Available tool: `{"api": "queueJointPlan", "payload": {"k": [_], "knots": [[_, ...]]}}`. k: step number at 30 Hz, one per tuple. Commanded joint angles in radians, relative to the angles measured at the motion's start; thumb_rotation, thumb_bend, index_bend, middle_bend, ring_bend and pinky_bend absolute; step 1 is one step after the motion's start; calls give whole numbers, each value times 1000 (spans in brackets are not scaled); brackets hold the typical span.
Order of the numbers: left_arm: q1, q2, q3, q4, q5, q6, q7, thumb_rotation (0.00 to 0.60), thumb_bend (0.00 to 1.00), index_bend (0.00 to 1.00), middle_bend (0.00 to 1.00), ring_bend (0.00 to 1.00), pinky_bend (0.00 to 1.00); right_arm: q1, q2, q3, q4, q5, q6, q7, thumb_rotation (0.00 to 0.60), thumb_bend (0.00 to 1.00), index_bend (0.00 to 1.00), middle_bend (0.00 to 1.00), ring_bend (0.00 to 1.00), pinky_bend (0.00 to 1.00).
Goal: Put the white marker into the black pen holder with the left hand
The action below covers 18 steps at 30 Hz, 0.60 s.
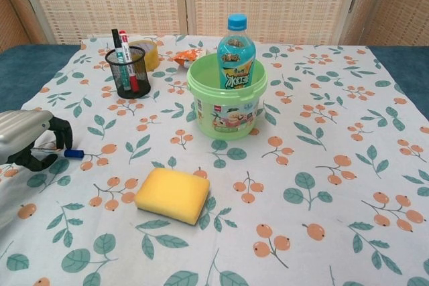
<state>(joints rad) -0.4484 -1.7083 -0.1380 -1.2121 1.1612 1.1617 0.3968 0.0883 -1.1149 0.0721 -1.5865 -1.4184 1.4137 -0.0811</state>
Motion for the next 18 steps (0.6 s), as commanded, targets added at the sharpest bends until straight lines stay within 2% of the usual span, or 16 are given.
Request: {"api": "queueJointPlan", "payload": {"k": [1, 7, 11, 15, 18], "knots": [[2, 4, -1, -7, 9, 14, 8, 600, 406, 507, 536, 228, 227, -1, 1, 0, -1, -2, 2, 2, 600, 128, 210, 31, 73, 0], [5, 37, -15, -60, 41, 70, 24, 600, 406, 500, 539, 235, 234, -1, 2, 0, 3, -6, 3, 16, 600, 128, 210, 31, 73, 0], [7, 65, -46, -120, 82, 132, -13, 600, 405, 498, 546, 243, 255, -2, 5, 1, 7, -11, 8, 36, 600, 128, 209, 31, 73, 0], [-8, 107, -119, -196, 126, 174, -171, 600, 405, 507, 556, 252, 269, -3, 8, 2, 17, -13, 9, 63, 600, 128, 209, 31, 73, 0], [-32, 159, -177, -257, 137, 164, -263, 600, 404, 509, 573, 264, 277, -5, 11, 4, 24, -15, 14, 75, 600, 128, 208, 31, 73, 0]]}}
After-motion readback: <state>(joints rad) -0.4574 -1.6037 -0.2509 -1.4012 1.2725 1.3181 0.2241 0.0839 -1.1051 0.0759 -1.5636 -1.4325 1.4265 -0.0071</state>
